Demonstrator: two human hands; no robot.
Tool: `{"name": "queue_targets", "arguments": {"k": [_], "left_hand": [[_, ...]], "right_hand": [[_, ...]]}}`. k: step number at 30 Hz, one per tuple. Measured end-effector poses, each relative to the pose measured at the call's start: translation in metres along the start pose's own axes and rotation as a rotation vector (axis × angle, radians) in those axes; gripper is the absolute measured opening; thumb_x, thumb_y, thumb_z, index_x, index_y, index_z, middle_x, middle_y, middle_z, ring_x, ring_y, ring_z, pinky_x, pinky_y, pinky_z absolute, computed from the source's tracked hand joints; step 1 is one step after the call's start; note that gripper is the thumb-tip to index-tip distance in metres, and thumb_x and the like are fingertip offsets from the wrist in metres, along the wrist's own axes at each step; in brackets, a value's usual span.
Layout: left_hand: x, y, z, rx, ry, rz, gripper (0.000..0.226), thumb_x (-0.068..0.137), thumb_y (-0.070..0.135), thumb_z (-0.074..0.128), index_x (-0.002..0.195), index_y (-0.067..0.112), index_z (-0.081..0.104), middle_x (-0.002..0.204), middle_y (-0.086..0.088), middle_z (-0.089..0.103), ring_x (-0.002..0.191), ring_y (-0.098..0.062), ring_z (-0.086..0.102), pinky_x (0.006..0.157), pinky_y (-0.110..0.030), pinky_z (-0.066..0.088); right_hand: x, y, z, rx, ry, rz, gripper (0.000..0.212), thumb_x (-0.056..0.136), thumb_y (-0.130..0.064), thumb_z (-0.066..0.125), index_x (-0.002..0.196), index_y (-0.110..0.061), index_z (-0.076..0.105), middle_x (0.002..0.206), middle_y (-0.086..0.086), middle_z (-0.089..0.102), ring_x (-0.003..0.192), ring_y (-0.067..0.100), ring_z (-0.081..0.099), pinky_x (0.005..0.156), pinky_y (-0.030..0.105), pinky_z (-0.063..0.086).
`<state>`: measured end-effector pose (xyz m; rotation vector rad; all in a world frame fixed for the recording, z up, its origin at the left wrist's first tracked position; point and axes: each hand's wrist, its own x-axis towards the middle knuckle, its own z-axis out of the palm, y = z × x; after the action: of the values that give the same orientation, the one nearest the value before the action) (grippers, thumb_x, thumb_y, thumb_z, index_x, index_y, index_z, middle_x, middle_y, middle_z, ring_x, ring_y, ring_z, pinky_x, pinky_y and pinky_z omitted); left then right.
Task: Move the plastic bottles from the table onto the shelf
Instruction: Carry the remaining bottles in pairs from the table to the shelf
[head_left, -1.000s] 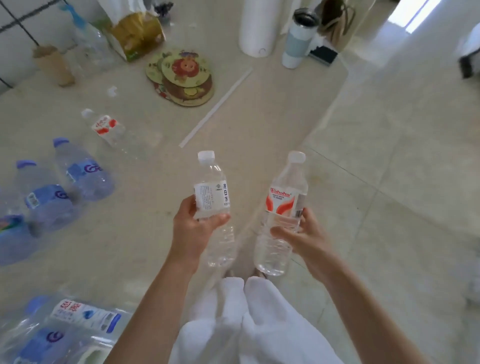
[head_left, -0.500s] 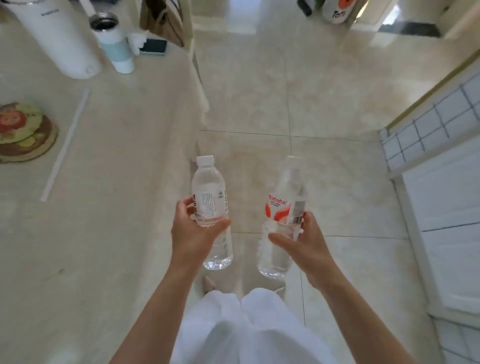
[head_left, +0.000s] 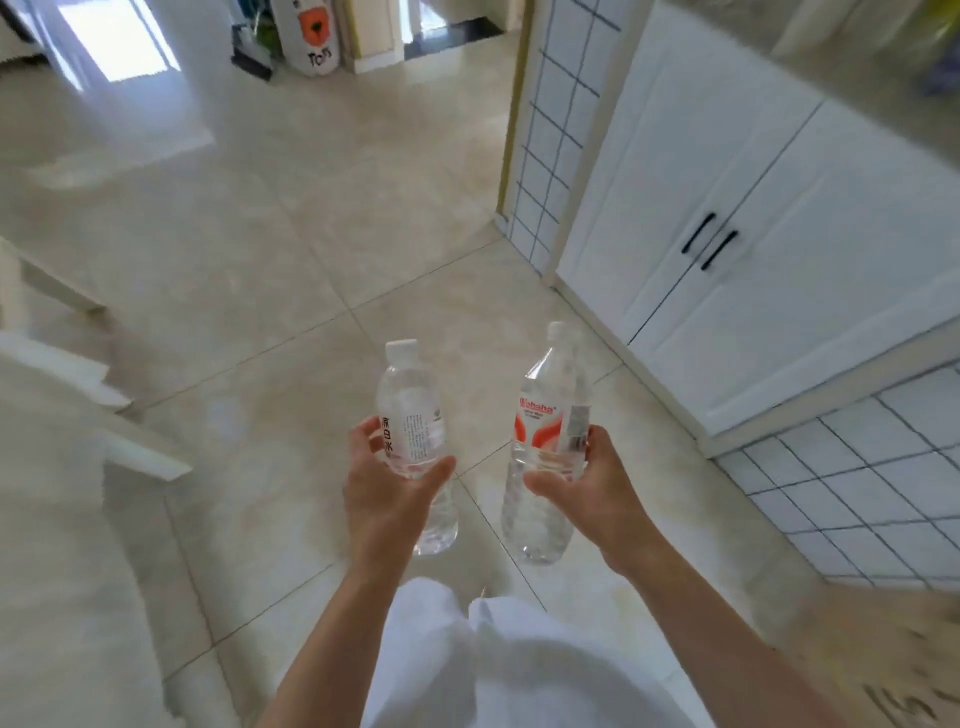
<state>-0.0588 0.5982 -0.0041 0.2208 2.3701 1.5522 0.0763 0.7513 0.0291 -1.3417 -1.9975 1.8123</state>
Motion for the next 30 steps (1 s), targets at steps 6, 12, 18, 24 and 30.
{"name": "queue_targets", "arguments": {"k": [6,12,18,24,30], "left_hand": [[0.040,0.049,0.090,0.027,-0.182,0.057,0.079,0.056,0.020,0.093,0.118,0.031,0.046,0.096,0.026,0.053,0.080,0.015,0.057,0.067,-0.009,0.042],[0.091,0.092,0.173,0.055,-0.331,0.136,0.076,0.056,0.014,0.092,0.113,0.030,0.045,0.096,0.016,0.056,0.075,0.019,0.057,0.058,0.001,0.039],[0.162,0.148,0.260,0.092,-0.467,0.209,0.079,0.053,0.013,0.094,0.110,0.032,0.043,0.097,0.009,0.058,0.070,0.013,0.057,0.057,-0.001,0.040],[0.212,0.199,0.344,0.079,-0.596,0.291,0.082,0.049,0.018,0.095,0.108,0.039,0.042,0.097,0.017,0.056,0.074,0.013,0.058,0.067,-0.019,0.050],[0.226,0.244,0.424,0.057,-0.684,0.326,0.080,0.044,0.025,0.093,0.101,0.049,0.043,0.096,0.016,0.060,0.074,0.005,0.062,0.071,-0.040,0.058]], "right_hand": [[0.042,0.002,-0.069,0.092,0.184,0.047,0.062,0.066,-0.023,0.084,0.117,-0.016,0.049,0.108,0.000,0.066,0.096,0.014,0.067,0.083,0.032,0.056],[0.103,-0.010,-0.124,0.118,0.320,0.078,0.061,0.063,-0.027,0.084,0.116,-0.014,0.057,0.107,0.004,0.069,0.098,0.021,0.068,0.089,0.045,0.055],[0.174,-0.042,-0.175,0.183,0.446,0.092,0.058,0.061,-0.027,0.083,0.111,-0.012,0.058,0.103,0.007,0.069,0.096,0.025,0.067,0.088,0.046,0.054],[0.232,-0.065,-0.225,0.260,0.586,0.109,0.056,0.057,-0.033,0.081,0.106,-0.015,0.058,0.098,0.007,0.068,0.090,0.024,0.066,0.072,0.032,0.050],[0.268,-0.079,-0.283,0.280,0.709,0.105,0.067,0.047,-0.045,0.078,0.104,-0.020,0.055,0.097,0.000,0.068,0.089,0.016,0.067,0.073,0.032,0.052]]}}
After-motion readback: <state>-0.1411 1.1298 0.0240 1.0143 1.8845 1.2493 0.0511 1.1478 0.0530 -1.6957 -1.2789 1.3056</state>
